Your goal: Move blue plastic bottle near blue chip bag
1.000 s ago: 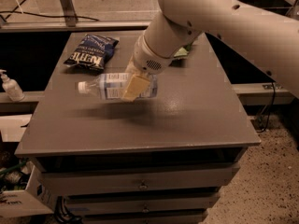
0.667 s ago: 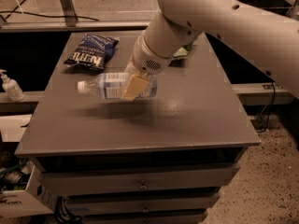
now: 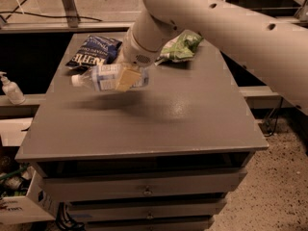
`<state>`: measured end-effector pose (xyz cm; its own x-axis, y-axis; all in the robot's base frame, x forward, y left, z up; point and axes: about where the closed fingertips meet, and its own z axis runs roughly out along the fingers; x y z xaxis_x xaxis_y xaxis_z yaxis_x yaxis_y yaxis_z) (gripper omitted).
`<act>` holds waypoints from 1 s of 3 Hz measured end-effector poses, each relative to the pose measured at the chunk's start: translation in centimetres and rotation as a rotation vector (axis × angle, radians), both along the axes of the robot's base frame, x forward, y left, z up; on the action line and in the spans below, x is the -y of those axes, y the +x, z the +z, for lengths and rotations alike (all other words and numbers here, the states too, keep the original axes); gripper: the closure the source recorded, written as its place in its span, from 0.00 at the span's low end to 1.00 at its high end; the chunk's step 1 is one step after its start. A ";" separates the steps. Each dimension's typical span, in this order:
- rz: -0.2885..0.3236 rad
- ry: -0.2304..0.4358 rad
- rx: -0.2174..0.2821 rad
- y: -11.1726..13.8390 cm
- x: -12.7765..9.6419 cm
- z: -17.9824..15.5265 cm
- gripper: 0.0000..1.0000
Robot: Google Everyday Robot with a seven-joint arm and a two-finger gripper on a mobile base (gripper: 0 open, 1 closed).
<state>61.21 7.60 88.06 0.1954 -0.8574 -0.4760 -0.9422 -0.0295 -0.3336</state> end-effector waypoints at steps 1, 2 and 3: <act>0.015 -0.039 0.051 3.7 -0.3 -1.2 1.00; 0.026 -0.072 0.075 6.6 -0.3 -2.8 1.00; 0.041 -0.086 0.078 8.7 -0.8 -4.5 1.00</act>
Offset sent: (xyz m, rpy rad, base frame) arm 0.1038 -0.0003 -0.0438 -0.1093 -0.1087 0.0325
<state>69.90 8.37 83.56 0.2646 -0.8850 -0.3831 -0.9111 -0.0992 -0.4001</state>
